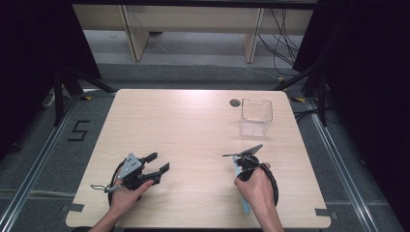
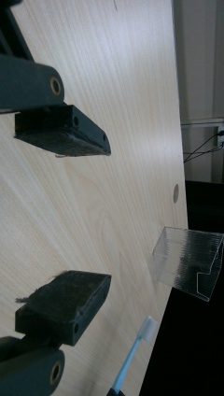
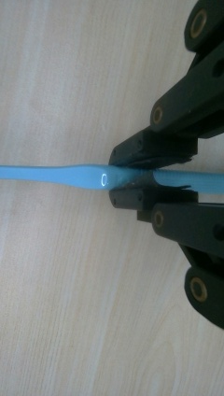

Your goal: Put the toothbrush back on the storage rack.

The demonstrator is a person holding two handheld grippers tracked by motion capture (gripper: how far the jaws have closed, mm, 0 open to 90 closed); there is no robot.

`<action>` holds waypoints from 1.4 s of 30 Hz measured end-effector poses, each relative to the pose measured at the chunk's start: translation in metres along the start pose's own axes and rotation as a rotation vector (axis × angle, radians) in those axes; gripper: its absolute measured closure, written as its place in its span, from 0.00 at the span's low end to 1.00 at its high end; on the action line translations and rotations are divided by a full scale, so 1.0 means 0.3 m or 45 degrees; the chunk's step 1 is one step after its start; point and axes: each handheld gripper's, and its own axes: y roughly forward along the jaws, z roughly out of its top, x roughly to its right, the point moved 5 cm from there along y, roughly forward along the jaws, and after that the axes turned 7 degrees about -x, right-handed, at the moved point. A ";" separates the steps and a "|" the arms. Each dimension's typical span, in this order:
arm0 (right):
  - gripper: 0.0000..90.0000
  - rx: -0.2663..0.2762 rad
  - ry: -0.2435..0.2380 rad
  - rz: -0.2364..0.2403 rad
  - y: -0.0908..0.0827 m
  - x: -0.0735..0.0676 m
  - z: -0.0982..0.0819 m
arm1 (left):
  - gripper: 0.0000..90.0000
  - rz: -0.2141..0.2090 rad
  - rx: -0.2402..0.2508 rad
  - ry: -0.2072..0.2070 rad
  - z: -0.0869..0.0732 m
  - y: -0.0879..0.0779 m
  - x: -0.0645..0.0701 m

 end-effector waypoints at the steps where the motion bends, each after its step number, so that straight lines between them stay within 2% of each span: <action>1: 0.88 0.000 0.000 0.000 0.000 0.000 0.000 | 0.34 0.000 0.000 0.000 0.000 0.000 0.000; 3: 0.88 0.042 -0.055 -0.014 -0.006 0.010 -0.002 | 0.34 -0.014 0.020 -0.004 0.001 0.003 0.001; 5: 0.88 0.062 -0.065 -0.012 -0.014 0.010 -0.004 | 0.34 -0.005 0.006 0.002 -0.001 -0.001 0.001; 8: 0.88 0.081 -0.085 -0.020 -0.022 0.016 -0.004 | 0.34 -0.014 0.019 0.001 0.000 0.002 0.002; 9: 0.88 0.105 -0.085 -0.017 -0.025 0.015 -0.003 | 0.34 -0.013 0.016 0.000 0.000 0.002 0.002; 10: 0.88 0.139 -0.113 -0.030 -0.029 0.024 -0.002 | 0.34 -0.014 0.016 0.000 0.000 0.001 0.002; 11: 0.88 0.152 -0.098 -0.021 -0.033 0.022 -0.002 | 0.34 0.000 -0.006 0.001 -0.001 -0.003 0.001; 12: 0.88 0.179 -0.122 -0.033 -0.034 0.028 0.000 | 0.34 -0.001 -0.005 0.000 -0.001 -0.003 0.001; 13: 0.88 0.183 -0.147 -0.043 -0.038 0.034 -0.002 | 0.34 -0.002 -0.001 -0.001 -0.001 -0.003 0.001; 15: 0.88 0.218 -0.155 -0.034 -0.041 0.038 0.000 | 0.34 -0.001 -0.001 -0.001 -0.001 -0.003 0.002; 16: 0.88 0.230 -0.131 -0.034 -0.045 0.036 -0.001 | 0.34 -0.007 0.009 -0.001 -0.001 0.000 0.002; 17: 0.88 0.245 -0.157 -0.042 -0.050 0.044 0.000 | 0.34 -0.013 0.017 -0.002 0.000 0.002 0.002; 18: 0.88 0.245 -0.157 -0.042 -0.050 0.044 0.000 | 0.34 -0.013 0.017 -0.002 0.000 0.002 0.002; 19: 0.88 0.251 -0.130 -0.040 -0.053 0.042 0.000 | 0.34 -0.012 0.015 -0.002 0.000 0.002 0.002; 20: 0.88 0.294 -0.136 -0.055 -0.053 0.051 0.005 | 0.34 -0.011 0.015 -0.001 0.000 0.002 0.002; 21: 0.88 0.311 -0.164 -0.041 -0.054 0.056 0.006 | 0.34 -0.010 0.015 0.000 0.000 0.002 0.002; 23: 0.88 0.332 -0.166 -0.039 -0.056 0.061 0.008 | 0.34 -0.010 0.015 -0.002 0.000 0.002 0.002; 24: 0.88 0.351 -0.133 0.000 -0.056 0.064 0.006 | 0.34 -0.011 0.015 -0.003 0.000 0.002 0.002; 25: 0.88 0.351 -0.133 0.000 -0.056 0.064 0.006 | 0.34 -0.011 0.015 -0.003 0.000 0.002 0.002; 26: 0.88 0.377 -0.160 0.040 -0.060 0.074 0.003 | 0.34 -0.012 0.014 -0.005 0.000 0.002 0.001; 29: 0.88 0.409 -0.148 0.029 -0.065 0.080 0.004 | 0.35 0.000 -0.006 -0.007 -0.001 -0.001 0.001; 31: 0.88 0.433 -0.153 0.051 -0.067 0.079 0.006 | 0.35 -0.001 -0.005 -0.004 -0.001 0.000 0.002; 32: 0.88 0.455 -0.168 0.034 -0.073 0.084 0.005 | 0.35 -0.002 0.000 -0.002 -0.001 0.000 0.002; 33: 0.88 0.465 -0.138 0.031 -0.074 0.080 0.007 | 0.34 -0.011 0.015 -0.001 0.000 0.003 0.002; 34: 0.88 0.487 -0.148 0.025 -0.074 0.085 0.010 | 0.34 -0.011 0.015 -0.003 0.000 0.002 0.002; 37: 0.88 0.503 -0.135 0.040 -0.078 0.086 0.007 | 0.35 -0.011 0.014 -0.002 0.000 0.002 0.002; 38: 0.88 0.528 -0.169 0.044 -0.083 0.098 0.002 | 0.35 -0.011 0.015 -0.001 0.000 0.002 0.003; 42: 0.88 0.548 -0.161 0.062 -0.079 0.107 -0.003 | 0.35 -0.012 0.012 0.006 -0.001 0.002 0.004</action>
